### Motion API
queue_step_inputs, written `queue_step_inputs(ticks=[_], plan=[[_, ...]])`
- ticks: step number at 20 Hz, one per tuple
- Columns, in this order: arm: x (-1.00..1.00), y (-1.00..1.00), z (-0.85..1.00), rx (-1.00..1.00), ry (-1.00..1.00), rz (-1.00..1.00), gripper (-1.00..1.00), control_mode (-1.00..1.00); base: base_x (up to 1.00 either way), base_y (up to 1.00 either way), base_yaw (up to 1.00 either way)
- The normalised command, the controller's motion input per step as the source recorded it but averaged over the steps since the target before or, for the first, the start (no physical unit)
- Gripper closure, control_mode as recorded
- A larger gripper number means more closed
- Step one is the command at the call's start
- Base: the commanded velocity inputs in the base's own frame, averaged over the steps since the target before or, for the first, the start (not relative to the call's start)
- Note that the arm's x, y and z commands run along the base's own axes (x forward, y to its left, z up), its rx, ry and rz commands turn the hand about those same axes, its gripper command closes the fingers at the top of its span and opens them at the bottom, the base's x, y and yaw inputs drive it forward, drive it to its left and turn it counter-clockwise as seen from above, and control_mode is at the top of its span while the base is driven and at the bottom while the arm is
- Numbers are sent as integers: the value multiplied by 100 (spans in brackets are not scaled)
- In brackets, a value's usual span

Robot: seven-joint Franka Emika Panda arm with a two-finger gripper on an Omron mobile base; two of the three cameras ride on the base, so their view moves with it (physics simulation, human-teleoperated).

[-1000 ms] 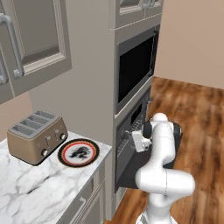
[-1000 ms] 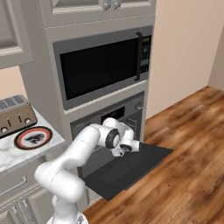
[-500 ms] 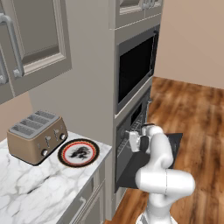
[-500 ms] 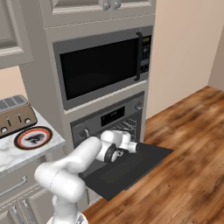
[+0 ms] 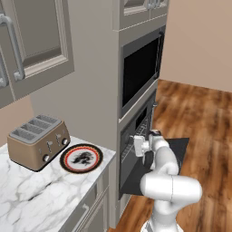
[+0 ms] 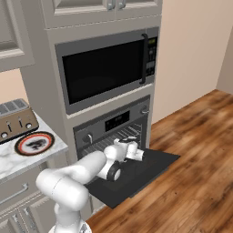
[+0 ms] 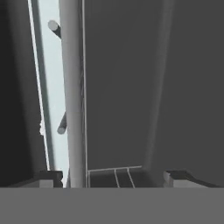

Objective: Take the baked cake out of the oven and place it on the plate for cooling. Then close the oven door.

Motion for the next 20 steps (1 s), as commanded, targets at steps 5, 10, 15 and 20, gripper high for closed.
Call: queue_step_inputs(ticks=[5, 10, 15, 20], plan=[[6, 0, -26, -29, 0, -29, 100, -100, 0, 0, 0], [0, -12, -22, -49, 0, -23, 100, -100, 0, 0, 0], [0, -77, -26, -54, 0, -11, 100, -100, 0, 0, 0], [-14, -100, -41, -55, 0, -2, 100, -100, 0, 0, 0]])
